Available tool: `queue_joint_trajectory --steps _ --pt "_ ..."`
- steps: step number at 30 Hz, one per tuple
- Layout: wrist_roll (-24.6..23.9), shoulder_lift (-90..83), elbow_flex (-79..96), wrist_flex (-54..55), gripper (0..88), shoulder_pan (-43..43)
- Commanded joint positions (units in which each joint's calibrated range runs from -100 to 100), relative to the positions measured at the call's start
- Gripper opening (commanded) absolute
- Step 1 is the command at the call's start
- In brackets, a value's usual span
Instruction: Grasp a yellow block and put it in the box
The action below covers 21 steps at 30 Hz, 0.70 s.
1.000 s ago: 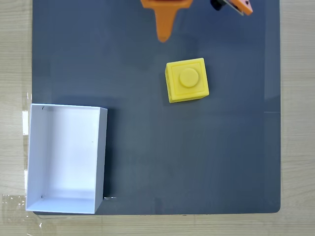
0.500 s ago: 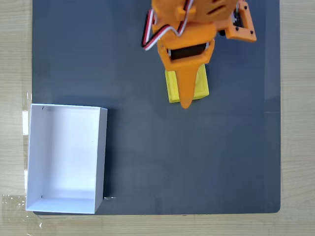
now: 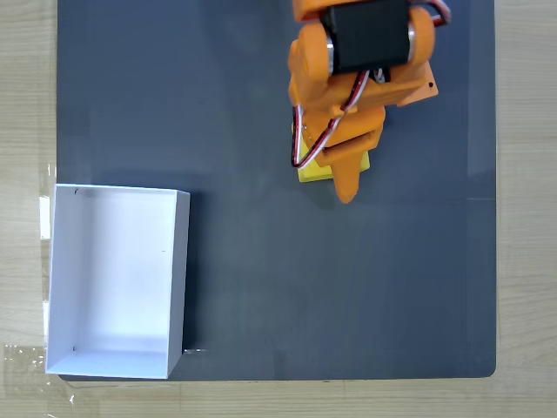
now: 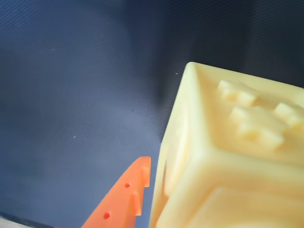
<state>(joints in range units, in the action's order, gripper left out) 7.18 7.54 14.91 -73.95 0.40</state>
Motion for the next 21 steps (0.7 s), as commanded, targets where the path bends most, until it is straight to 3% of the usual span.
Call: queue_joint_trajectory --steps 1,5,8,21 --pt "0.06 0.51 -2.74 1.79 40.5 -0.07" --pt "-0.05 1.1 -2.74 2.05 25.3 -0.07" --pt "-0.05 1.1 -2.74 2.48 19.5 -0.24" --pt "-1.52 -7.8 -17.03 10.86 19.6 -5.29"
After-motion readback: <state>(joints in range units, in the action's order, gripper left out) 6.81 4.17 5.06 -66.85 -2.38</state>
